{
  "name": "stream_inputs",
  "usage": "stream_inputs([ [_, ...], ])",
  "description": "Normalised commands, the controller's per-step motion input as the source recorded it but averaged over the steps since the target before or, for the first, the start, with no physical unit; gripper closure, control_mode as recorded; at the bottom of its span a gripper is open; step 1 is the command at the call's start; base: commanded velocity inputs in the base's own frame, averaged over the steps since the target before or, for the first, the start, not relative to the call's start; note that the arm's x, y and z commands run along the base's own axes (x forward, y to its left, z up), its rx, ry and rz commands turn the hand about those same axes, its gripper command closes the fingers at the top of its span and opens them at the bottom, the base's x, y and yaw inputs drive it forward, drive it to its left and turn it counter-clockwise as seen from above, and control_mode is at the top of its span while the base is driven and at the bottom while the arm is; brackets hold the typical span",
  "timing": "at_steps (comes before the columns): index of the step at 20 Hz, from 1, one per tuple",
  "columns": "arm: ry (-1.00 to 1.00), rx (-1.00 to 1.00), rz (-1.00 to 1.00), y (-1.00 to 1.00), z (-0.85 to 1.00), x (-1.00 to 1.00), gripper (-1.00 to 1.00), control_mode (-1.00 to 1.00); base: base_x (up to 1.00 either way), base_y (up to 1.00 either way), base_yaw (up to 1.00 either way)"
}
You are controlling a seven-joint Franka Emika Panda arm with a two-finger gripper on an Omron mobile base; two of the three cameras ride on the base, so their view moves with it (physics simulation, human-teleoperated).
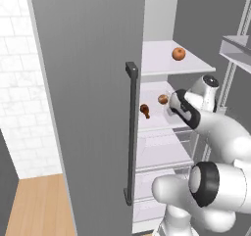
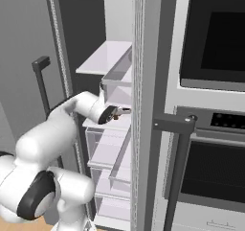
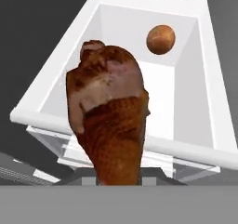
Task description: Place one onion and one chicken drumstick in each tupperware on the nearby counter, to pack two identical lunches.
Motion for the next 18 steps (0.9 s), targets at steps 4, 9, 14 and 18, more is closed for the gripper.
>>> stream_inputs([
  [4,0.04,0.0,0.0,0.13,1.0,-1.0,1.0,-1.0,0.0,0.0,0.0],
  [9,0.12,0.0,-0.03,0.35,0.88,-1.0,1.0,-1.0,0.0,0.0,0.0],
  [14,0.07,0.0,-0.01,0.25,0.21,-1.0,1.0,-1.0,0.0,0.0,0.0],
  [18,0.0,0.02,-0.03,0.0,-0.04,-0.94,1.0,-1.0,0.0,0.0,0.0],
])
